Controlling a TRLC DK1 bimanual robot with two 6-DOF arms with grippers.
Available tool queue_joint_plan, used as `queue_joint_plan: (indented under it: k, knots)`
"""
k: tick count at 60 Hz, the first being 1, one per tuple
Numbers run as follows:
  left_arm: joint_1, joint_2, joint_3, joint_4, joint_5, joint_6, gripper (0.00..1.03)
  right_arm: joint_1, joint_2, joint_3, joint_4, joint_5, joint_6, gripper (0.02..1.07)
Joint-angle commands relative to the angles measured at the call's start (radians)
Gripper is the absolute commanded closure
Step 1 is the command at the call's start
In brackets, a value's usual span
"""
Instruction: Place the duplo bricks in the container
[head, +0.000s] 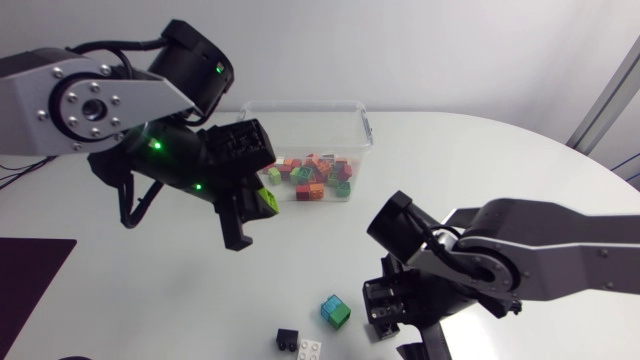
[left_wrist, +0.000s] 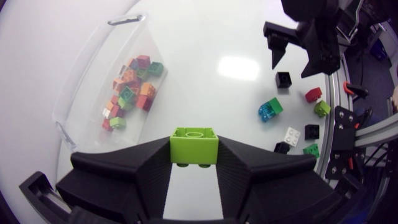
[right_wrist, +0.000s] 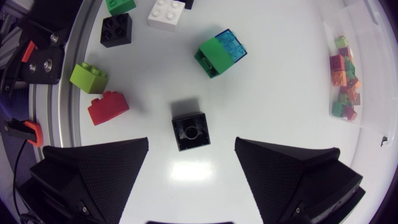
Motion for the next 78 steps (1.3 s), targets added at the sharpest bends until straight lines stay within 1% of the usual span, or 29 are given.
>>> queue_joint_plan:
  k: [1,8,10,13,15,18,23,29,30,33,35,37,40,41,44,54,60,63,64,66,68,69,71,72,74,75,78]
  knots:
    - [0.015,-0.015,0.041,0.011,0.009,-0.046,0.88,0.008,0.048,0.004,0.005,0.010,-0.055,0.07]
    - [0.066,-0.001,0.108,0.063,0.017,-0.119,0.88,0.004,0.097,0.013,0.033,0.012,-0.098,0.08]
    - [0.083,0.011,0.133,0.068,0.029,-0.139,0.88,0.002,0.112,0.019,0.035,0.012,-0.109,0.10]
    - [0.112,0.025,0.162,0.101,0.030,-0.178,0.88,-0.003,0.131,0.032,0.041,0.012,-0.118,0.10]
    - [0.121,0.034,0.175,0.106,0.035,-0.187,0.88,-0.004,0.141,0.039,0.042,0.010,-0.125,0.11]
    - [0.147,0.065,0.214,0.126,0.038,-0.222,0.88,-0.004,0.155,0.047,0.045,0.009,-0.138,0.17]
    - [0.167,0.093,0.241,0.174,0.040,-0.273,0.88,-0.004,0.164,0.048,0.056,0.006,-0.157,0.23]
    - [0.179,0.122,0.268,0.212,0.044,-0.322,0.88,-0.004,0.178,0.048,0.059,0.001,-0.180,0.35]
    - [0.184,0.133,0.271,0.235,0.046,-0.339,0.88,-0.006,0.183,0.048,0.061,-0.002,-0.187,0.40]
    - [0.185,0.146,0.278,0.238,0.044,-0.346,0.88,-0.006,0.192,0.047,0.067,-0.010,-0.194,0.48]
    - [0.199,0.163,0.278,0.266,0.044,-0.377,0.88,-0.006,0.198,0.045,0.067,-0.016,-0.197,0.51]
    - [0.199,0.174,0.277,0.281,0.044,-0.385,0.88,-0.006,0.198,0.038,0.076,-0.022,-0.201,0.58]
    - [0.202,0.189,0.281,0.309,0.044,-0.414,0.88,-0.006,0.201,0.035,0.081,-0.024,-0.204,0.65]
    - [0.202,0.203,0.289,0.319,0.044,-0.423,0.88,-0.006,0.204,0.033,0.082,-0.024,-0.206,0.71]
    - [0.204,0.222,0.306,0.322,0.044,-0.438,0.88,-0.007,0.207,0.032,0.082,-0.025,-0.209,0.84]
    - [0.216,0.297,0.358,0.362,0.024,-0.498,0.88,-0.039,0.143,0.068,0.012,-0.025,-0.190,0.86]
    - [0.216,0.366,0.390,0.410,-0.028,-0.541,0.87,-0.082,0.040,0.136,-0.087,-0.051,-0.178,0.86]
    - [0.219,0.390,0.407,0.422,-0.037,-0.558,0.86,-0.098,0.003,0.164,-0.119,-0.065,-0.172,0.86]
    - [0.222,0.398,0.412,0.424,-0.040,-0.564,0.84,-0.104,-0.017,0.177,-0.136,-0.073,-0.167,0.86]
    - [0.227,0.418,0.429,0.437,-0.045,-0.577,0.73,-0.118,-0.055,0.196,-0.159,-0.082,-0.166,0.86]
    - [0.230,0.430,0.439,0.440,-0.045,-0.581,0.60,-0.122,-0.073,0.205,-0.171,-0.087,-0.166,0.86]
    - [0.230,0.432,0.442,0.445,-0.049,-0.586,0.50,-0.125,-0.081,0.210,-0.176,-0.090,-0.164,0.86]
    - [0.231,0.433,0.442,0.462,-0.060,-0.595,0.38,-0.131,-0.093,0.217,-0.182,-0.094,-0.160,0.86]
    - [0.235,0.433,0.442,0.476,-0.066,-0.600,0.27,-0.136,-0.099,0.223,-0.183,-0.094,-0.158,0.86]
    - [0.235,0.433,0.442,0.483,-0.079,-0.601,0.21,-0.145,-0.106,0.231,-0.183,-0.094,-0.155,0.86]
    - [0.235,0.433,0.441,0.494,-0.088,-0.603,0.15,-0.153,-0.107,0.240,-0.183,-0.097,-0.155,0.86]
    - [0.236,0.427,0.436,0.502,-0.091,-0.604,0.10,-0.164,-0.110,0.252,-0.183,-0.099,-0.151,0.86]
